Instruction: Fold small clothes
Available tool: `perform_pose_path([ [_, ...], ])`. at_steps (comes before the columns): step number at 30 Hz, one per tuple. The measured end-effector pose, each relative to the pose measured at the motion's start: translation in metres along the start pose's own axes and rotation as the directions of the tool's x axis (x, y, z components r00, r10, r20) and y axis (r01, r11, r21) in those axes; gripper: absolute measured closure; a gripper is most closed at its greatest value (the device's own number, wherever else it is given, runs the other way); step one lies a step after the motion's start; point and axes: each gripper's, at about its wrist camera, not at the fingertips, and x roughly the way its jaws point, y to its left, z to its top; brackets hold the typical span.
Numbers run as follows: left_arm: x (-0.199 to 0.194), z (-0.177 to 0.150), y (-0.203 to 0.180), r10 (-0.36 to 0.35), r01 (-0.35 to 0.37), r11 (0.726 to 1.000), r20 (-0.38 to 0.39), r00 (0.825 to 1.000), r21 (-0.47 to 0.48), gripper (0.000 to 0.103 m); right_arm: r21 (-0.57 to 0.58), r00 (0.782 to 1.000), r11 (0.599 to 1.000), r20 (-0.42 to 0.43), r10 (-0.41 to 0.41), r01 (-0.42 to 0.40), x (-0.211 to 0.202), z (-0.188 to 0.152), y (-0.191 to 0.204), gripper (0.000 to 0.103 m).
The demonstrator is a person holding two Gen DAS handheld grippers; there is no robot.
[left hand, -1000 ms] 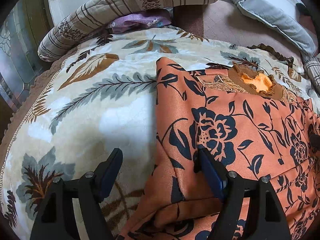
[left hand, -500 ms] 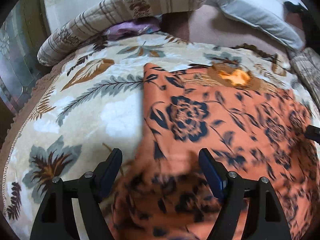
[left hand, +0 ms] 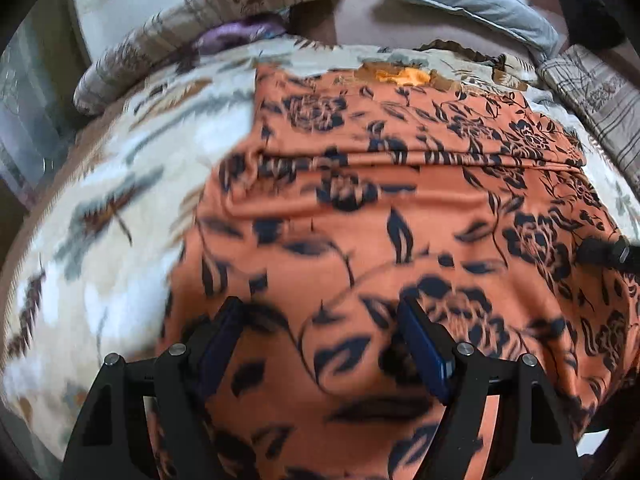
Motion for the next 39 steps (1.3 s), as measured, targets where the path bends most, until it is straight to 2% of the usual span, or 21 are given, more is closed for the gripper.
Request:
perform_pose_path([
  [3, -0.005, -0.005, 0.002, 0.007, -0.007, 1.0, -0.005, 1.0, 0.008, 0.024, -0.009, 1.0, 1.0, 0.017, -0.015, 0.015, -0.004, -0.012, 0.002, 0.06],
  [5, -0.014, -0.006, 0.009, -0.003, 0.004, 1.0, 0.005, 1.0, -0.019, 0.024, 0.005, 1.0, 1.0, 0.016, 0.005, -0.005, -0.016, -0.018, 0.001, 0.055],
  [7, -0.029, -0.011, 0.02, -0.022, 0.023, 0.998, 0.023, 0.999, -0.053, 0.024, 0.019, 0.999, 1.0, 0.054, 0.007, -0.008, -0.032, -0.022, -0.002, 0.046],
  [11, -0.044, -0.023, 0.041, 0.021, -0.02, 0.997, 0.009, 1.0, -0.08, 0.024, 0.072, 0.99, 0.997, 0.14, 0.003, -0.013, -0.079, -0.034, -0.02, 0.043],
  [16, -0.059, -0.042, 0.088, 0.056, -0.062, 0.982, -0.037, 0.998, -0.179, 0.024, 0.138, 0.978, 0.99, 0.202, -0.048, 0.02, -0.134, -0.044, -0.047, 0.041],
  [18, -0.066, -0.052, 0.108, 0.035, -0.047, 0.968, -0.053, 0.998, -0.245, 0.024, 0.163, 0.976, 0.986, 0.208, -0.069, 0.035, -0.147, -0.049, -0.055, 0.041],
  [20, -0.072, -0.058, 0.122, -0.004, -0.015, 0.952, -0.061, 0.998, -0.306, 0.024, 0.183, 0.976, 0.982, 0.198, -0.089, 0.053, -0.154, -0.052, -0.062, 0.041],
  [22, -0.076, -0.062, 0.129, -0.016, -0.012, 0.947, -0.085, 0.996, -0.321, 0.024, 0.207, 0.979, 0.977, 0.182, -0.093, 0.054, -0.157, -0.055, -0.066, 0.041],
  [24, -0.076, -0.063, 0.126, -0.023, -0.01, 0.952, -0.105, 0.994, -0.306, 0.024, 0.231, 0.983, 0.972, 0.163, -0.088, 0.049, -0.158, -0.06, -0.071, 0.041],
  [29, -0.067, -0.071, 0.115, -0.056, 0.005, 0.964, -0.186, 0.981, -0.264, 0.024, 0.256, 0.984, 0.96, 0.105, -0.147, 0.116, -0.156, -0.07, -0.079, 0.035],
  [34, -0.063, -0.076, 0.109, -0.073, 0.021, 0.968, -0.201, 0.977, -0.25, 0.024, 0.304, 0.979, 0.937, 0.052, -0.199, 0.174, -0.157, -0.081, -0.096, 0.035],
  [35, -0.065, -0.077, 0.109, -0.079, 0.029, 0.968, -0.196, 0.977, -0.248, 0.026, 0.313, 0.978, 0.932, 0.042, -0.205, 0.182, -0.157, -0.084, -0.1, 0.035],
  [37, -0.068, -0.078, 0.106, -0.087, 0.041, 0.973, -0.196, 0.977, -0.228, 0.038, 0.33, 0.978, 0.925, 0.024, -0.209, 0.19, -0.157, -0.089, -0.106, 0.035],
  [39, -0.07, -0.079, 0.104, -0.092, 0.048, 0.977, -0.206, 0.974, -0.209, 0.038, 0.339, 0.977, 0.92, 0.001, -0.212, 0.199, -0.155, -0.095, -0.11, 0.034],
])
